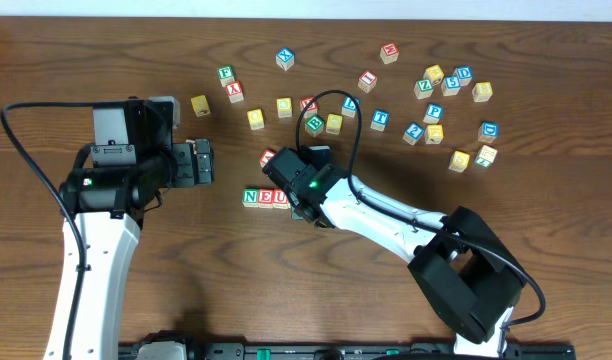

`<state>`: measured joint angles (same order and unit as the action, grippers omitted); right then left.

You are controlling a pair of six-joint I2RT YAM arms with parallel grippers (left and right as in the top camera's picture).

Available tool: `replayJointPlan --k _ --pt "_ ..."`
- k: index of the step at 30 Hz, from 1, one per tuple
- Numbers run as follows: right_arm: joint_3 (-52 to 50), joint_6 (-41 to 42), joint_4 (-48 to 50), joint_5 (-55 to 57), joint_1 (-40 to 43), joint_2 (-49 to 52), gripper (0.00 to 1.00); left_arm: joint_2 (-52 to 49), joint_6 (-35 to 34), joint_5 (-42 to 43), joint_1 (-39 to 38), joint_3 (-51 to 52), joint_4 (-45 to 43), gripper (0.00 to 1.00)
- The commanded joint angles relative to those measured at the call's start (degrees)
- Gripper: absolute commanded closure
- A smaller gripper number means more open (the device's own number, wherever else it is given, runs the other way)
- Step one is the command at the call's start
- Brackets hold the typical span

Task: Spell out NEURIPS

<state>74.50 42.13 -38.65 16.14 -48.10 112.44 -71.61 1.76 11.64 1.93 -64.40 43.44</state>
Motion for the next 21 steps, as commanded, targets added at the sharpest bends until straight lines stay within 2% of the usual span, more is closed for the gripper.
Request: replayJointPlan --k 1,21 --pt "-0.42 1.11 0.33 1.55 -0.37 0.17 0.82 0.13 0.59 -0.37 0.26 -1.31 0.04 0.02" --pt "-2.69 1.11 3.61 1.55 -0.37 0.17 0.8 0.13 0.59 -0.37 0.26 -1.31 0.04 0.02"
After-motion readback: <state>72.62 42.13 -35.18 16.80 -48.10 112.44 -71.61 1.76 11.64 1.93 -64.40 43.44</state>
